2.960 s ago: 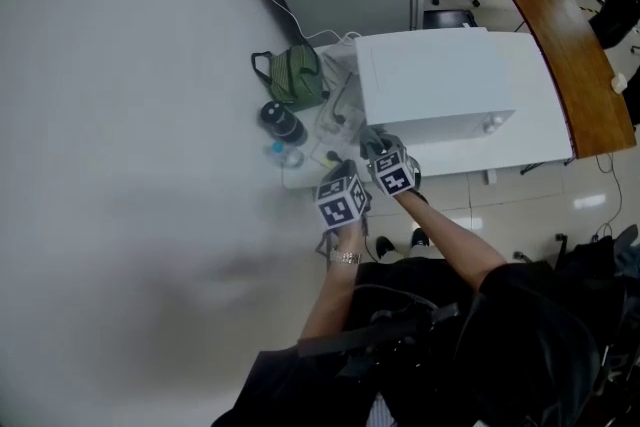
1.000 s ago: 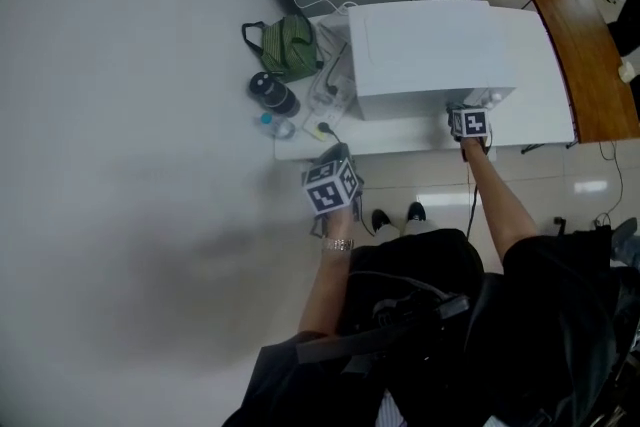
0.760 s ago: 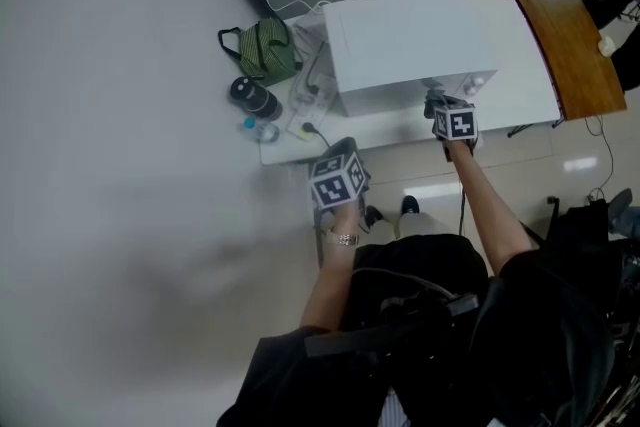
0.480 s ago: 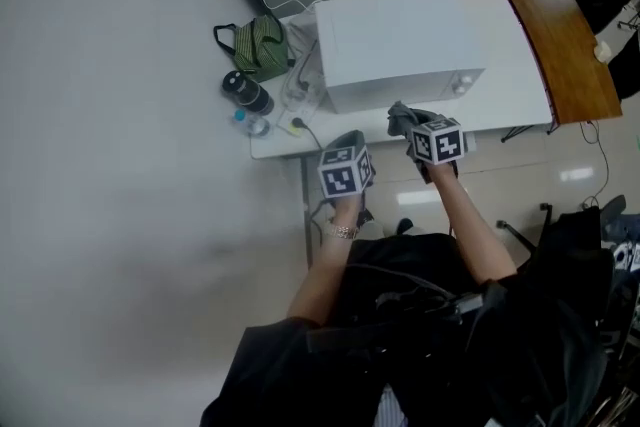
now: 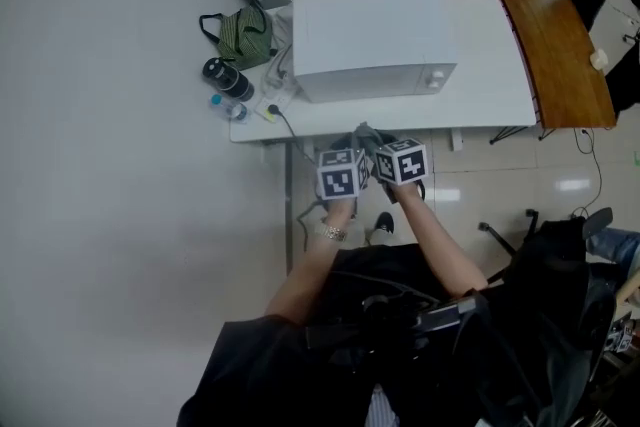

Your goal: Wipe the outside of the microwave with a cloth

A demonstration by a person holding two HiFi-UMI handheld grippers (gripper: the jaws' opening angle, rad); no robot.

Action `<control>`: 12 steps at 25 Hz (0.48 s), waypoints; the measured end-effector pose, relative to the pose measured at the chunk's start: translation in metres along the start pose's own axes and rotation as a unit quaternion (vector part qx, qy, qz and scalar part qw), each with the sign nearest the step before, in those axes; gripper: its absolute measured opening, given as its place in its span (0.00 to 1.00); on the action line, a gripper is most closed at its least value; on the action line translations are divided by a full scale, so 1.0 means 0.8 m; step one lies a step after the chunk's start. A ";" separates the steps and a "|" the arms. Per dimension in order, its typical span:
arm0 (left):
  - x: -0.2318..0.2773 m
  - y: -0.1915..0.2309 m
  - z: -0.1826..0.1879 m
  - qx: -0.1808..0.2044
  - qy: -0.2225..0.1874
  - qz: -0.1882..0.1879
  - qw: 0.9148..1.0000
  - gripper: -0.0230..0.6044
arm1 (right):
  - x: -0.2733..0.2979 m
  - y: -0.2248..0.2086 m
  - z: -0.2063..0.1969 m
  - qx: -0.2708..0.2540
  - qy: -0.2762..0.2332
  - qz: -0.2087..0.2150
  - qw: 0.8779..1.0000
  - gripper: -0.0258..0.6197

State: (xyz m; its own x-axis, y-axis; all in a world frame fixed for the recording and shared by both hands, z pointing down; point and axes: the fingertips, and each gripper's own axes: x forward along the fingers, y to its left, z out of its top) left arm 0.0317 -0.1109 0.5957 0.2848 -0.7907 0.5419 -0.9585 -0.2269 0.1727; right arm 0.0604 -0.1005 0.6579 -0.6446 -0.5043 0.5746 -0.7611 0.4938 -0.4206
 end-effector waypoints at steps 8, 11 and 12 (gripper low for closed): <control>0.010 -0.028 0.010 0.010 -0.004 -0.023 1.000 0.03 | -0.028 -0.010 0.022 -0.033 -0.019 -0.062 0.997 0.09; 0.007 -0.034 0.009 0.009 -0.006 -0.031 0.999 0.03 | -0.035 -0.019 0.028 -0.040 -0.016 -0.093 0.995 0.09; 0.006 -0.034 0.011 0.010 -0.008 -0.033 0.999 0.03 | -0.037 -0.018 0.031 -0.041 -0.017 -0.098 0.994 0.09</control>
State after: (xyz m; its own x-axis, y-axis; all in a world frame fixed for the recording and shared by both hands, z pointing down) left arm 0.0593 -0.1131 0.5865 0.3473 -0.7825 0.5168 -0.9377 -0.2903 0.1906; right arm 0.0883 -0.1102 0.6298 -0.4884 -0.6191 0.6150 -0.8644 0.4395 -0.2441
